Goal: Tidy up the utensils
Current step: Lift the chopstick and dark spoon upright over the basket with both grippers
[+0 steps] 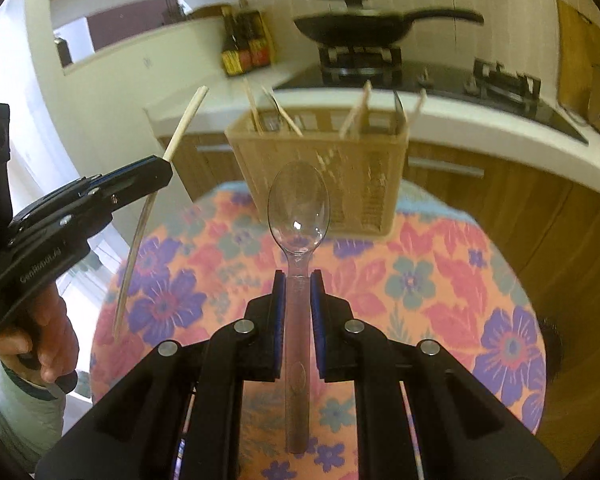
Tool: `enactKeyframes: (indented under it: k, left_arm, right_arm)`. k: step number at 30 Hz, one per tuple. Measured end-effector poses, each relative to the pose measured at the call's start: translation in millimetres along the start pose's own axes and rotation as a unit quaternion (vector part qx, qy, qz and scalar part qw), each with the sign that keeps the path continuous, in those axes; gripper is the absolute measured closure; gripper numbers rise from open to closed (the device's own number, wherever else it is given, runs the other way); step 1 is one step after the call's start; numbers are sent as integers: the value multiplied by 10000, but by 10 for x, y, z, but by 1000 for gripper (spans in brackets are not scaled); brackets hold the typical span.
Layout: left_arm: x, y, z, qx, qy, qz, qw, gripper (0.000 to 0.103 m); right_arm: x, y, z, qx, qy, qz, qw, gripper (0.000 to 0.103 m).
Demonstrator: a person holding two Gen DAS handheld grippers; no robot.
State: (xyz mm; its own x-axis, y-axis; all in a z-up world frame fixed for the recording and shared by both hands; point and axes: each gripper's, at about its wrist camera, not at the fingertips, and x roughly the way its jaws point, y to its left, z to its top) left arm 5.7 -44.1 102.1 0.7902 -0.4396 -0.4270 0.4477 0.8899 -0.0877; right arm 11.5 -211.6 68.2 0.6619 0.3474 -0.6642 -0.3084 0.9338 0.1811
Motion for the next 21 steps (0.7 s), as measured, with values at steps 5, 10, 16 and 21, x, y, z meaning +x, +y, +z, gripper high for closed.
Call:
enactKeyframes:
  k: [5,10,16,21]
  left_arm:
    - [-212,152,261,-307,-785,-122,9964,92]
    - [-272,326,562,-495,-1390,-289,9886,92]
    - [-31,516,907,-666,-1787,-400,9808,92]
    - [285,576,1070,-752,-2067,-290,9751,92]
  right_arm:
    - [-174,118,226,-190,-617,132,9978,93]
    - [-254,164,597,-271,-1195,192,9923,93]
    - [-106,57,1123,38,-1756,201,9842,93]
    - [119,-32,1439,321,-2190,64,9752,93]
